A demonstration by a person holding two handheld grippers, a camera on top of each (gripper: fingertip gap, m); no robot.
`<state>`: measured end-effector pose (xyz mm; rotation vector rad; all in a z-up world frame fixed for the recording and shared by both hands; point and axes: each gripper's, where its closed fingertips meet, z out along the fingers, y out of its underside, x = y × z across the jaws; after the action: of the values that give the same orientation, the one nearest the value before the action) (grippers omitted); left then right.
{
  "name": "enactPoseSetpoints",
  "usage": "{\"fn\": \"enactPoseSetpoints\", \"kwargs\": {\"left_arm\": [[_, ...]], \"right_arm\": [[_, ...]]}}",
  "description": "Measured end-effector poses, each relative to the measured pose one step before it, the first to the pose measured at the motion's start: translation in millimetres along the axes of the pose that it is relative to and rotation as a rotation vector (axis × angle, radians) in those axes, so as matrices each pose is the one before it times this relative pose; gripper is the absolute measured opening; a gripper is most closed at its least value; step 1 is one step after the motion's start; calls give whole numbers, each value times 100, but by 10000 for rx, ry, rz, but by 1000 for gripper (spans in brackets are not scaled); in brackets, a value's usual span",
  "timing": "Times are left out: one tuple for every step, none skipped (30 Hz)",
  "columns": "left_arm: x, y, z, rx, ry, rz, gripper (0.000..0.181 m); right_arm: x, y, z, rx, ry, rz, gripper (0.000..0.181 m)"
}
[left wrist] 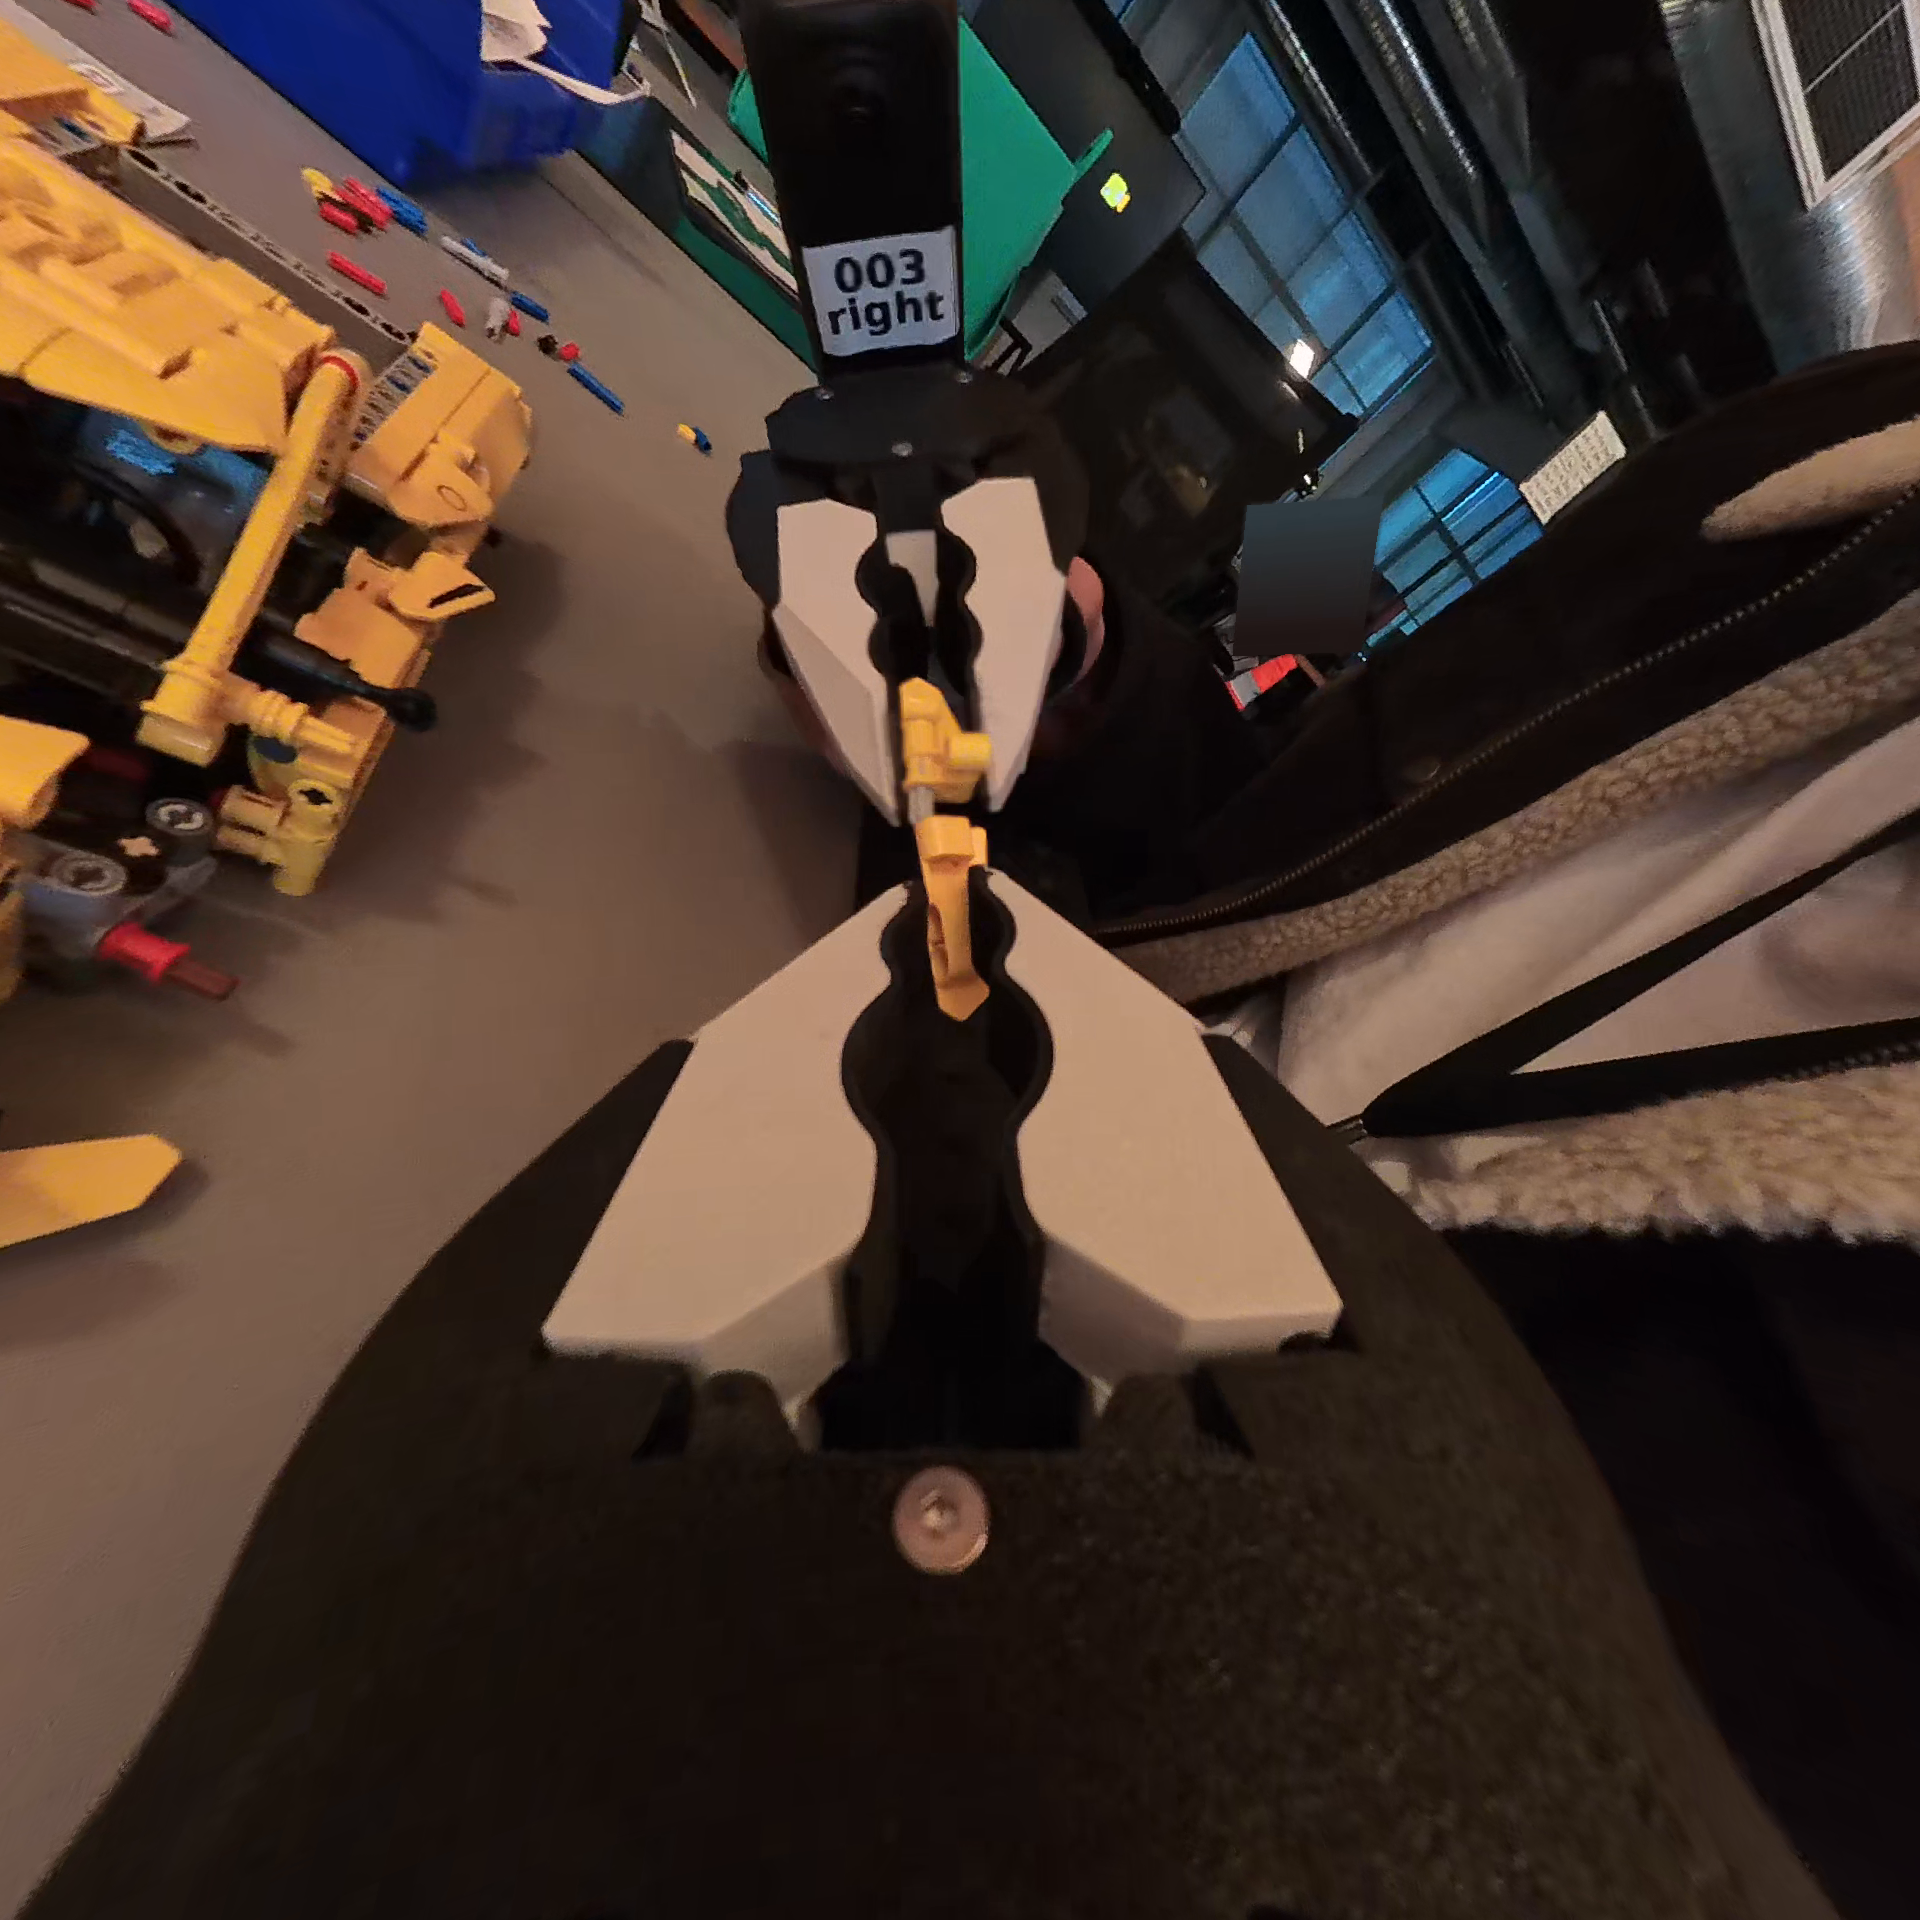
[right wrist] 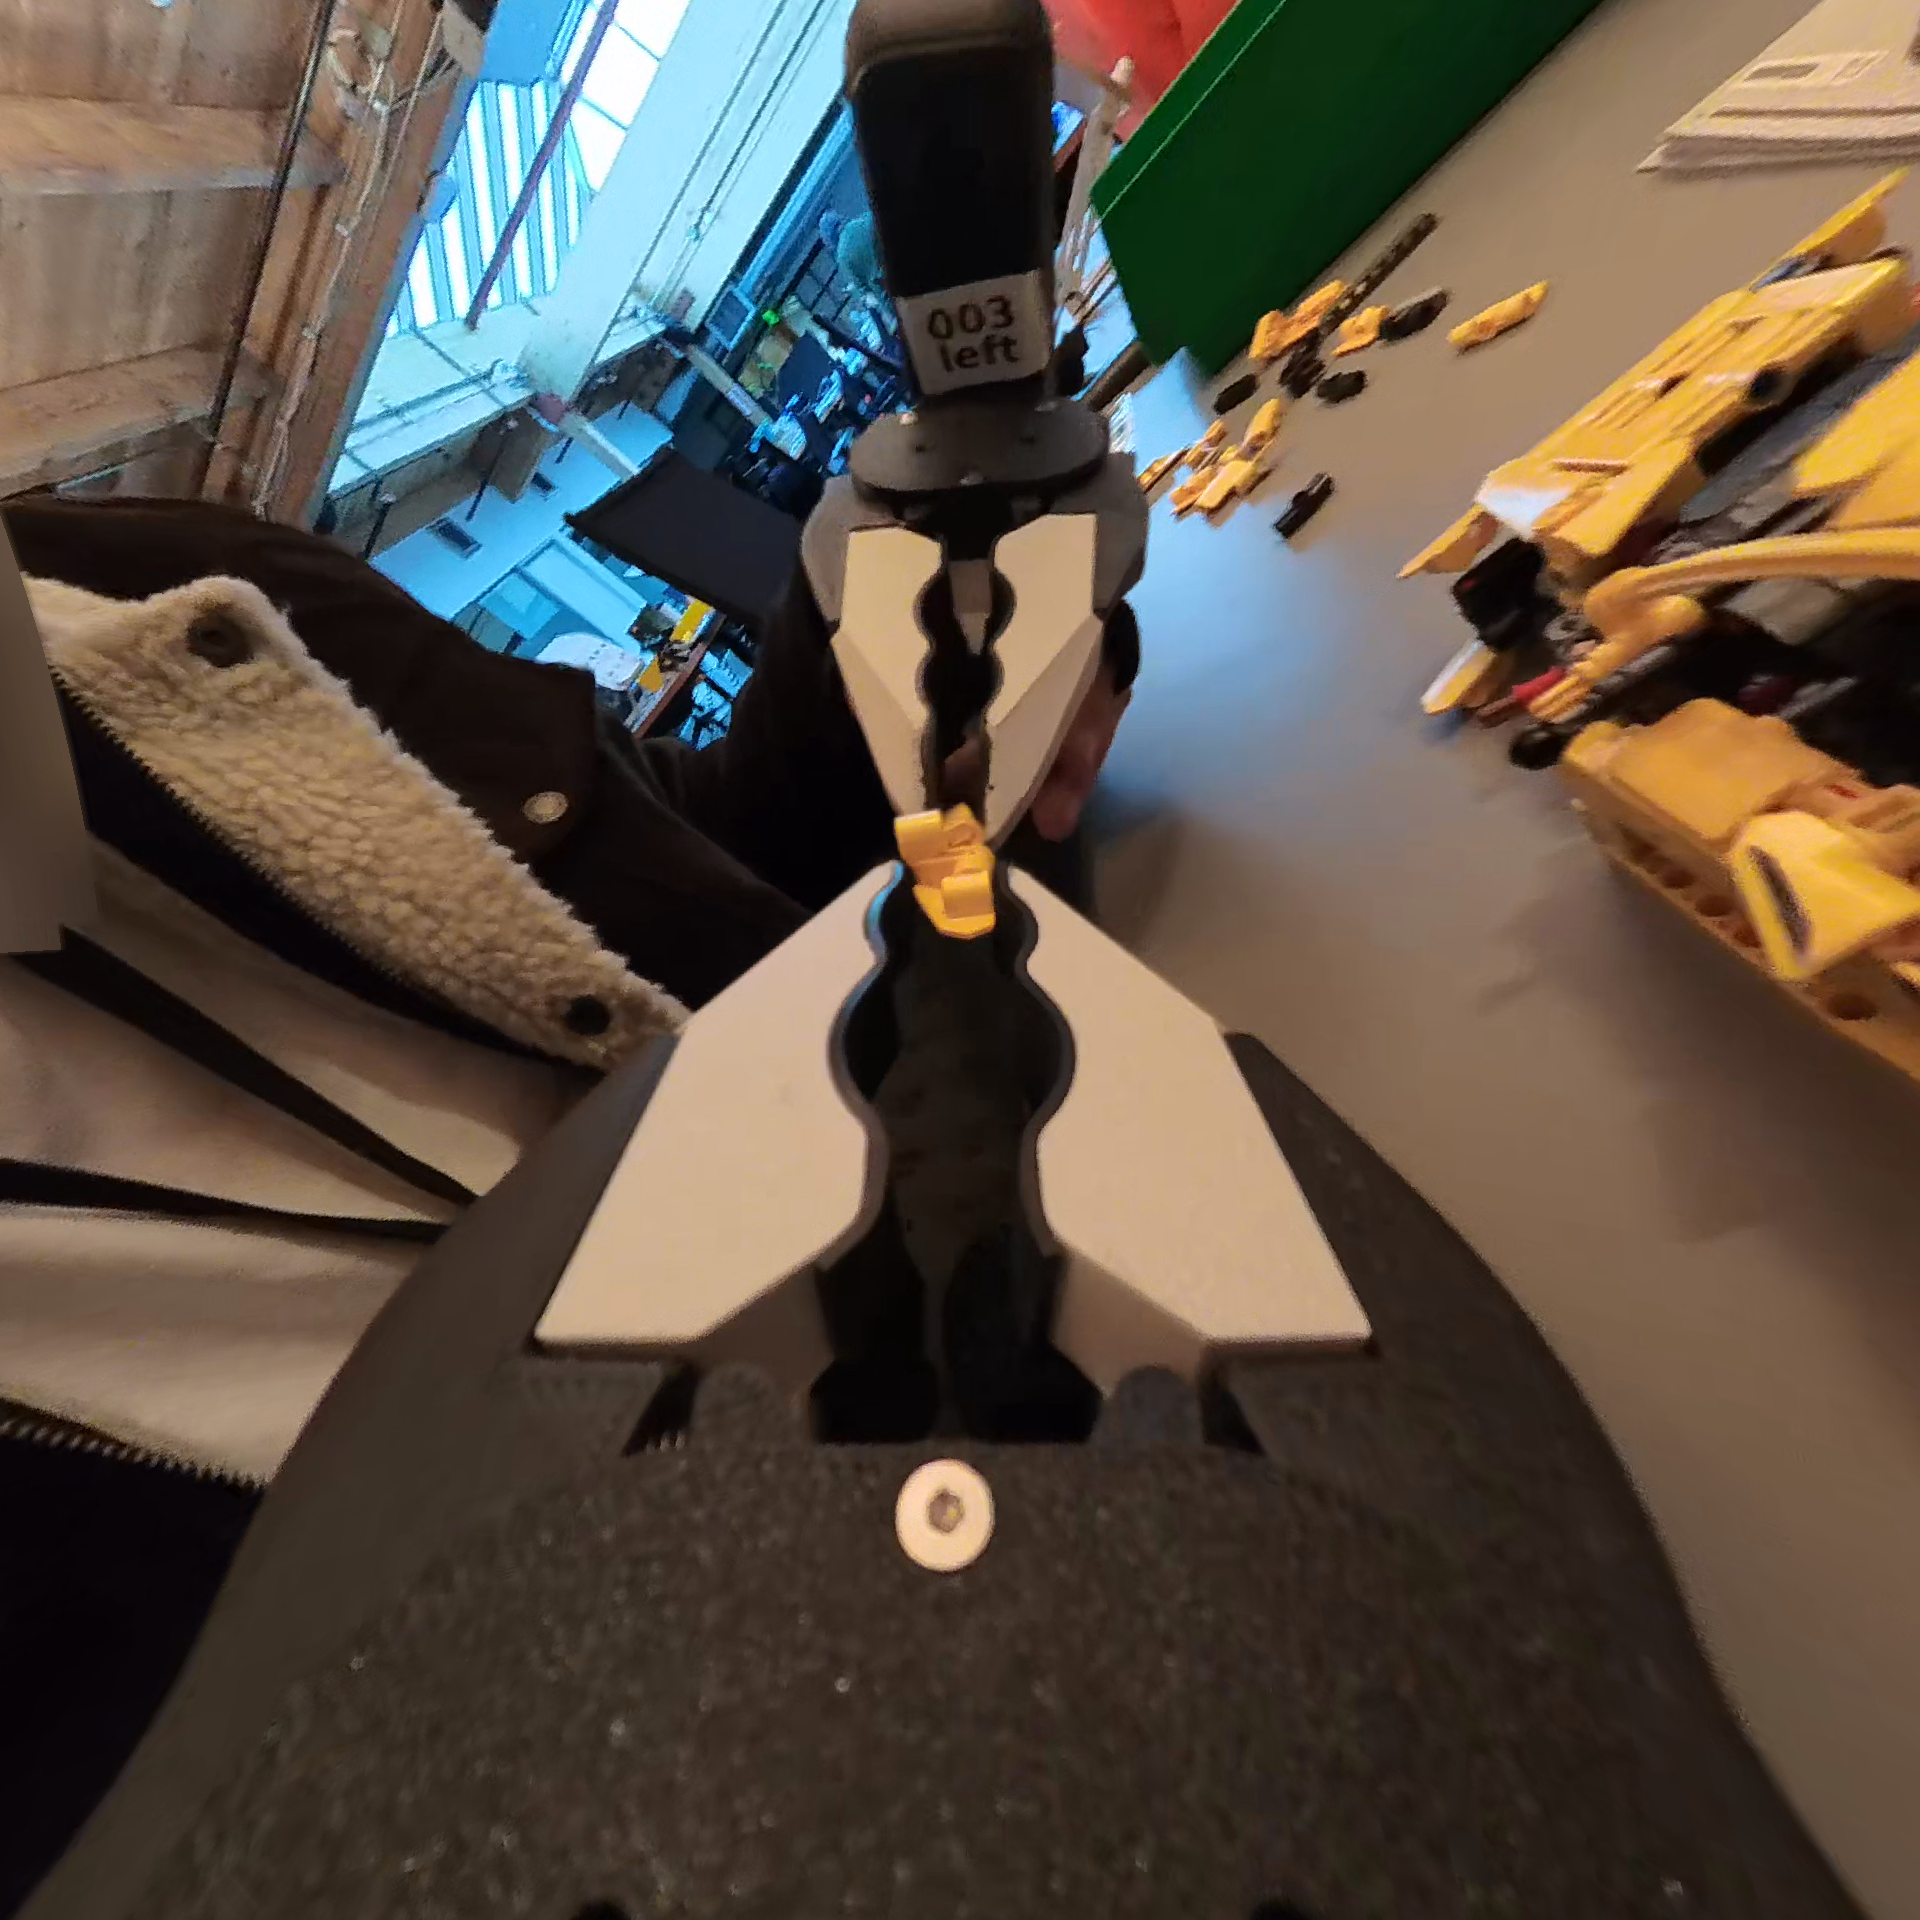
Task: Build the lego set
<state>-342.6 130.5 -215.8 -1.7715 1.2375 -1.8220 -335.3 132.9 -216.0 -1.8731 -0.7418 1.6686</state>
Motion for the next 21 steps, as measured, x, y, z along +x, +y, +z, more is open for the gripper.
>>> {"fn": "enactPoseSetpoints", "kwargs": {"left_arm": [[104, 98, -16, -53, 93, -26, 7], [129, 59, -27, -20, 117, -35, 7], [136, 14, -5, -4, 103, -18, 7], [178, 109, 42, -72, 121, 5, 7], [187, 189, 103, -119, 107, 30, 7], [185, 199, 139, -131, 92, 68, 7], [266, 159, 145, -111, 108, 119, 7], [215, 109, 123, -81, 75, 127, 7], [157, 98, 103, -69, 63, 81, 7], [62, 55, 58, -42, 34, 22, 7], [2, 7, 13, -3, 14, -10, 7], [15, -61, -58, 45, 13, 5, 7], [9, -116, -92, 82, 10, 6, 7], [7, -91, -97, 69, 21, -21, 7], [-23, -61, -64, 41, 2, -16, 7], [-7, -21, -27, 17, 5, -8, 7], [9, 45, -8, -23, 24, -7, 7], [6, -45, -30, 33, 15, -11, 7], [-18, -63, -19, 31, 1, -14, 7], [-26, -37, -20, 21, -3, -11, 7], [-33, -36, -34, 26, -13, -12, 7]], "right_arm": [[-191, 218, 163, -168, -5, -176, 14], [-134, 20, 44, -48, 33, -207, 14], [-299, -27, 18, -12, -110, -109, 14], [-226, -33, 19, -7, -91, -72, 14], [-54, -6, -3, -5, 13, -69, 14], [-155, 83, 47, -57, -82, -14, 14], [-121, 107, 92, -63, -43, -39, 14], [-106, 227, 159, -140, -28, -59, 14], [-177, 330, 211, -210, -70, -42, 15], [-27, 209, 159, -121, 10, -55, 15], [25, -24, 15, 10, 22, -22, 15], [-36, -217, -156, 122, -16, -6, 14], [-128, -381, -269, 227, -62, -4, 14], [-264, -234, -209, 132, -151, 30, 14], [-74, 20, -32, -4, -33, -1, 14], [92, 250, 129, -124, 72, -24, 15], [-77, 52, 87, -10, -38, -6, 15], [-4, -55, -31, 18, -10, 2, 14], [29, -24, -10, 15, 9, 8, 14], [-12, 10, -3, -6, -18, 22, 14], [22, 16, 4, -8, 25, -13, 15]]}}
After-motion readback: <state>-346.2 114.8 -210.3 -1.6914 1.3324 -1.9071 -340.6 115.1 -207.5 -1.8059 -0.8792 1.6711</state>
